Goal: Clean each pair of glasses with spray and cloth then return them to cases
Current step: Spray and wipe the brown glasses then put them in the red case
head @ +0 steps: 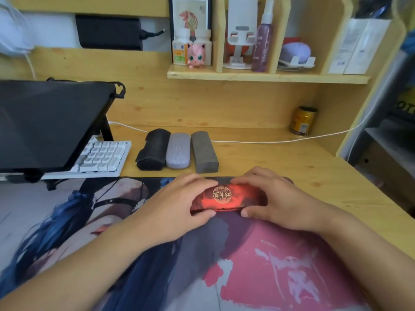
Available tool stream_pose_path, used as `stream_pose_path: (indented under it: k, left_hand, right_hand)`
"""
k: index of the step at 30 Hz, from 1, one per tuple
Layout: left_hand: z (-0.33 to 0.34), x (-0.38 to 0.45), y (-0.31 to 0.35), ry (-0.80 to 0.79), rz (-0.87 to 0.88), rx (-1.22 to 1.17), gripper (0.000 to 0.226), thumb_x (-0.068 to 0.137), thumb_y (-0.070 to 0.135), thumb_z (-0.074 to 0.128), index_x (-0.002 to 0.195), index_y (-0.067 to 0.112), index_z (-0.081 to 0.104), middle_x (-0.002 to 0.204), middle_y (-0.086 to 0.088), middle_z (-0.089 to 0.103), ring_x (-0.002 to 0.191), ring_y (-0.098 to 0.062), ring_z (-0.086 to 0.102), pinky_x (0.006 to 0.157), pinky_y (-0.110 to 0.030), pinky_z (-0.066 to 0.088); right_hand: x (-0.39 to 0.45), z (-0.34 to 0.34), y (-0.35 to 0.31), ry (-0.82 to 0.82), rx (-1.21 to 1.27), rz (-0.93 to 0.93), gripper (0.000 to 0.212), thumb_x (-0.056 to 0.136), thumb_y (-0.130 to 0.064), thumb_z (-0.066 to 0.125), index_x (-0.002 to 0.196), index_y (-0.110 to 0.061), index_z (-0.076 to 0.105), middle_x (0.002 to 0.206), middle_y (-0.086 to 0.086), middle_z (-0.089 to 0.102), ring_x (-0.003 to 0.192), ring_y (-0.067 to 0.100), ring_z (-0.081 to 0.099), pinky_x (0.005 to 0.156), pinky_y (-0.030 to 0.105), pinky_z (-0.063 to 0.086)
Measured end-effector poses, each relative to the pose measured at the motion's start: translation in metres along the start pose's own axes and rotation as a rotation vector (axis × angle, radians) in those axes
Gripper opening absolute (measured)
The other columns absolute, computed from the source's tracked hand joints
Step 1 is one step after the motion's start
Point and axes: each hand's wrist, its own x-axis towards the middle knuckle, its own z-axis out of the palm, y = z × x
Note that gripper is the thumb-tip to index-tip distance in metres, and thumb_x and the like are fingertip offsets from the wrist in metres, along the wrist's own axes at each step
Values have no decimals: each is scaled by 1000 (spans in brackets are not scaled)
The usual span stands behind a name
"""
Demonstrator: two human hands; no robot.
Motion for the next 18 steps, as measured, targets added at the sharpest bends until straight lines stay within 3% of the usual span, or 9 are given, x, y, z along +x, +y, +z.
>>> stream_pose_path:
  k: [5,9,13,18]
  left_hand:
    - [-6,-7,-13,8,-52,-119,71,78,42,82,138,50,44,126,26,57,121,6,50,102,-17,40]
    - [-3,-8,-13,26,-47,-124,67,78,41,83,134,50,48,127,23,57,123,7,50,105,-17,40]
    - [-3,-8,-14,27,-50,-118,64,79,42,82,133,50,48,127,22,57,123,7,49,105,-17,39]
    - [-5,-7,-11,18,-52,-116,69,79,40,83,134,56,43,126,23,56,120,5,49,104,-20,41]
  right_hand:
    - [-4,6,-3,32,-58,-84,66,81,-63,67,140,-37,54,125,-17,56,122,4,50,106,28,39]
    - [-4,5,-5,28,-100,-117,64,84,-61,64,141,-33,55,128,-13,60,123,5,50,106,20,35]
    - [-3,4,-6,22,-106,-111,64,83,-60,64,140,-31,56,129,-12,62,124,5,50,106,24,36]
    - [-2,3,-3,44,-53,-102,58,87,-59,59,137,-28,60,116,-17,66,109,4,55,94,28,44]
